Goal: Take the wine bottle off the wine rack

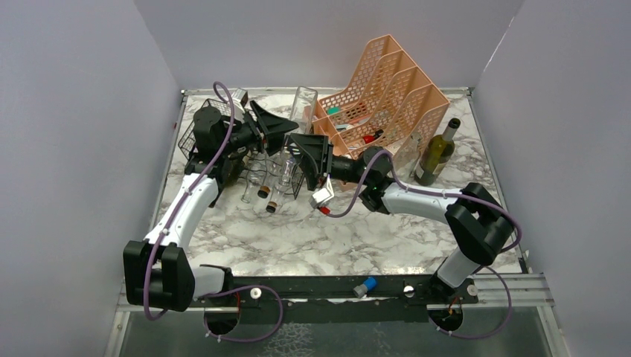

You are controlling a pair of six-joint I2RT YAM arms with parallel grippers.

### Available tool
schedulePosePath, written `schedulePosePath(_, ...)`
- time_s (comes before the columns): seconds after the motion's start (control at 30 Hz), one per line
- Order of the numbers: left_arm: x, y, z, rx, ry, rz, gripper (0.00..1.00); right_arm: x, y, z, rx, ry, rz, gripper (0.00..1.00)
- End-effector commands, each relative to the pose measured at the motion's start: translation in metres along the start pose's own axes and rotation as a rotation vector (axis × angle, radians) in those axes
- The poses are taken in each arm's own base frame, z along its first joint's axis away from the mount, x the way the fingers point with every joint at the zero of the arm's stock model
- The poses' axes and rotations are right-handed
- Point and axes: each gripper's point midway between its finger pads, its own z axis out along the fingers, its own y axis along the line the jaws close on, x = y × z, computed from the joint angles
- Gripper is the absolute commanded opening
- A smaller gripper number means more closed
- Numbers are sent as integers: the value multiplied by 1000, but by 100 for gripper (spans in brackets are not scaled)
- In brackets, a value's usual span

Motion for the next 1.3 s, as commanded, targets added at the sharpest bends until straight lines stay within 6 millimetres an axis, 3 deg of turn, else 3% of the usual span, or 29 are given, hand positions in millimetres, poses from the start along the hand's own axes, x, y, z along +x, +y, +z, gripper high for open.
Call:
schedulePosePath(0.0, 12, -14, -5, 46, 23, 36, 34, -8, -18, 9, 31, -41, -13, 59)
schedulePosePath(0.2, 9, -9, -4, 18, 5, 16, 44, -5, -20, 8, 23, -17, 16, 47)
schedulePosePath(0.3, 9, -5, -4, 5, -6, 3, 52, -6, -30, 8, 20, -18, 86, 41)
schedulePosePath(0.4, 8, -1, -5, -14, -12, -14, 69, -7, -41, 9, 5, -17, 144, 35)
schedulePosePath(0.53, 8, 7, -5, -54, -23, -43, 97, -5, -50, 5, 11, 11, 171, 35)
schedulePosePath(0.57, 8, 8, -5, -61, -24, -44, 99, -4, -51, 4, 14, 19, 181, 35)
schedulePosePath(0.83, 3, 9, -7, -104, -52, 23, 99, -2, -63, -19, 61, 117, 323, 35)
schedulePosePath(1.1, -6, 0, -7, -119, -58, 245, 99, -4, -54, -62, 88, 278, 602, 36)
schedulePosePath(1.27, -10, -8, -9, -129, -62, 354, 99, 8, -40, -92, 119, 486, 865, 36)
